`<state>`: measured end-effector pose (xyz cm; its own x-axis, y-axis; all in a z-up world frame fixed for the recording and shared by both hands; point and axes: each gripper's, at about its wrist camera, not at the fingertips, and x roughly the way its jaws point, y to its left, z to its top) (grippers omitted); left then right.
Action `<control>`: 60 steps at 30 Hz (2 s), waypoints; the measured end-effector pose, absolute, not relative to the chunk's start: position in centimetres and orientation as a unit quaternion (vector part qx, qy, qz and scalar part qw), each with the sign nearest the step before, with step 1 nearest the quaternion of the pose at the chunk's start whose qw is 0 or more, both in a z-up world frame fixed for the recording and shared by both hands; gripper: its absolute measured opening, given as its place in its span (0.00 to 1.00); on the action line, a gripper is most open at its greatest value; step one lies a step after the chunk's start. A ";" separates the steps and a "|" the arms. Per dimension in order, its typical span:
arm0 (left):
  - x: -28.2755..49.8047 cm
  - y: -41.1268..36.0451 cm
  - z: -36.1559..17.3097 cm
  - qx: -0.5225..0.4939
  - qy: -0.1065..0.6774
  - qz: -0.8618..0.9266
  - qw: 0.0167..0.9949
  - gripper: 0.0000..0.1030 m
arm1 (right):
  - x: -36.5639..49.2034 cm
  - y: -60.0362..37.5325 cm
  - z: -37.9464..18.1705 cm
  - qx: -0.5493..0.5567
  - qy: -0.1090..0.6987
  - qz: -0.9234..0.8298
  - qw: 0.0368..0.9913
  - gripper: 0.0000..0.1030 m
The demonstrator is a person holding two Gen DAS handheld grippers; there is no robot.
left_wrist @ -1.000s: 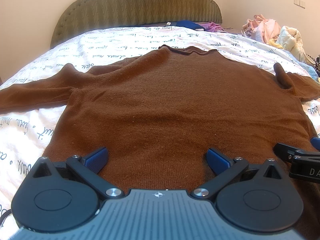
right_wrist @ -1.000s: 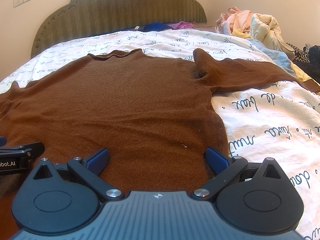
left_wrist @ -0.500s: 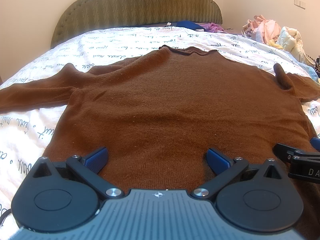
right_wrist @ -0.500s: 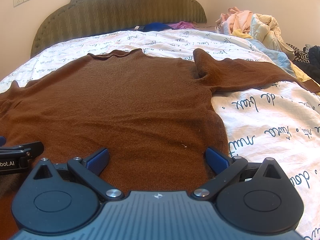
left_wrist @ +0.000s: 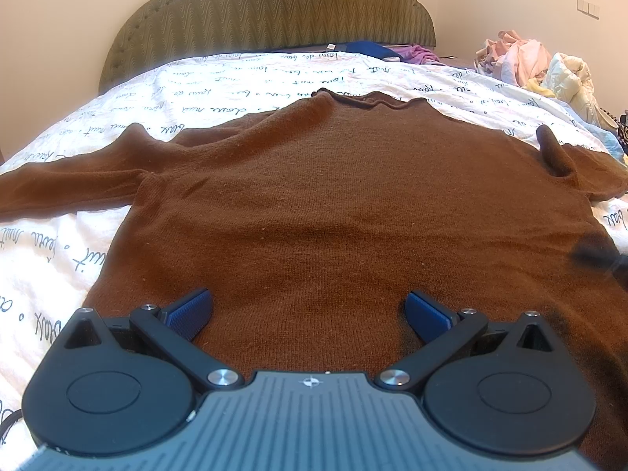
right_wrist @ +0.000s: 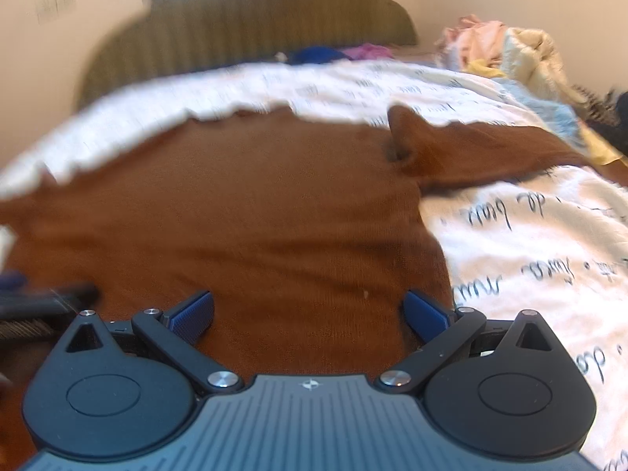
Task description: Fold small clothes
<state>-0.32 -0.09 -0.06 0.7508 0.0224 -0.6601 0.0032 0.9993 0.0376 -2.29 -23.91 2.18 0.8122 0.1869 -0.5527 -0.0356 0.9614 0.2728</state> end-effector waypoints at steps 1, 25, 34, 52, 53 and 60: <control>-0.3 -0.1 -0.1 0.018 0.353 0.005 0.935 1.00 | -2.6 -26.6 3.0 0.181 0.267 0.077 0.943 1.00; -0.2 -0.2 -0.1 0.016 0.353 0.005 0.935 1.00 | 8.9 -65.0 -3.9 0.508 0.198 -0.174 0.820 0.24; 0.0 -0.1 -0.2 0.008 0.352 0.003 0.936 1.00 | 7.3 -57.4 4.5 0.424 0.133 -0.084 0.892 0.07; -0.3 0.0 -0.2 0.005 0.350 0.000 0.937 1.00 | 11.7 -22.7 -0.5 0.461 0.336 0.266 0.777 0.31; -0.3 0.1 -0.2 0.004 0.350 -0.001 0.937 1.00 | 10.2 -23.9 -0.5 0.465 0.322 0.265 0.781 0.33; 0.6 2.7 1.7 -0.121 0.337 -0.047 0.933 1.00 | 4.0 -31.2 -2.8 0.457 0.274 0.215 0.819 0.60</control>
